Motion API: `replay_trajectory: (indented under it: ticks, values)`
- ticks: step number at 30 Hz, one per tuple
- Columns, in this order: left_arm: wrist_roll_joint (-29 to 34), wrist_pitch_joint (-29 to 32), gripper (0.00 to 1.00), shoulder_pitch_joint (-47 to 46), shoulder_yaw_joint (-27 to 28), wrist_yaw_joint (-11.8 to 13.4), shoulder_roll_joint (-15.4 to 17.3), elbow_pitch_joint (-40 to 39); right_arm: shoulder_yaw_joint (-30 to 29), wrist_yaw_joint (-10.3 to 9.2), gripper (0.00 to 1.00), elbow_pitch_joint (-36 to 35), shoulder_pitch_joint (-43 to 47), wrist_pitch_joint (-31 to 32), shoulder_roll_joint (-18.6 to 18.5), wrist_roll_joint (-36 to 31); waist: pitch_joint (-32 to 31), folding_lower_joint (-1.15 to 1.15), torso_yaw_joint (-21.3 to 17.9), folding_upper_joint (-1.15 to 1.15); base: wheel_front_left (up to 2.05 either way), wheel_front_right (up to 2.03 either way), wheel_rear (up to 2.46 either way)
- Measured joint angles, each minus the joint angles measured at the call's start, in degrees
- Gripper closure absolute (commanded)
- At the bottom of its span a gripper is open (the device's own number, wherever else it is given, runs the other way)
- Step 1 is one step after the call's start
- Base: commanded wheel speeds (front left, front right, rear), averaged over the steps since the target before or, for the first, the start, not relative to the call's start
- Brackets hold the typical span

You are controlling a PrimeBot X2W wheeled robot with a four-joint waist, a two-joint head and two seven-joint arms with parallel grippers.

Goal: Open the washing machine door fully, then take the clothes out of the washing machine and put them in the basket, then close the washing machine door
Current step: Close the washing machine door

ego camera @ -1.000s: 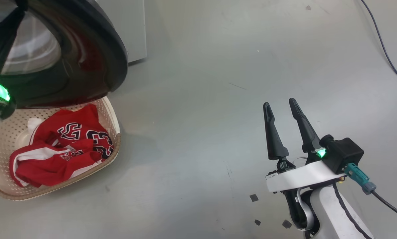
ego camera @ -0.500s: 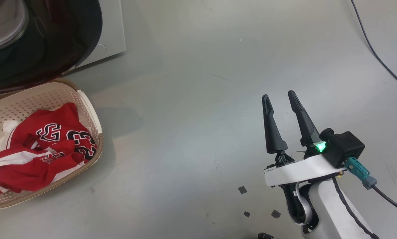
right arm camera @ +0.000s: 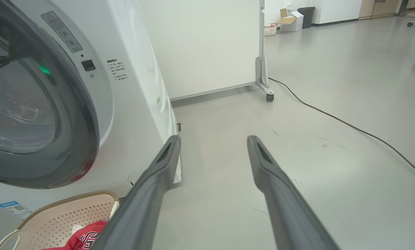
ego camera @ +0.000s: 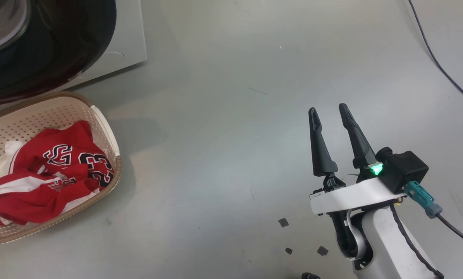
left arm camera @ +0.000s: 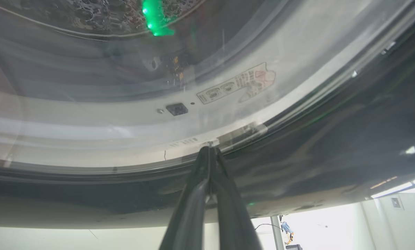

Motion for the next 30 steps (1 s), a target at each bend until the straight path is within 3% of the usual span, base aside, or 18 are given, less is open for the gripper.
replay_trajectory:
  ticks: [9,15,24,30]
  values:
    - [-2.85,1.64,1.0,0.99,0.03,-3.91,-2.8,2.77,-0.97,0.0,0.0,0.79,-0.02,0.0,0.0,-0.82,-1.25,0.0,2.14,0.0,0.0,0.0,0.0]
    - [-5.91,2.59,1.0,7.68,2.41,-6.42,-3.43,4.43,-1.38,0.08,0.0,2.22,-0.02,0.0,-0.01,-2.01,-2.8,0.0,4.34,0.0,0.0,0.0,0.0]
    - [-8.24,1.97,1.0,16.83,6.19,-7.76,-3.75,3.91,-2.9,0.09,0.0,3.42,1.0,0.0,-0.04,-3.61,-5.72,0.0,7.03,0.0,0.0,0.0,0.0]
    - [-9.12,1.07,1.0,23.74,7.75,-7.93,-6.79,1.53,-4.1,0.27,0.0,4.42,2.76,0.0,-0.03,-4.75,-7.64,0.0,9.25,0.0,0.0,0.0,0.0]
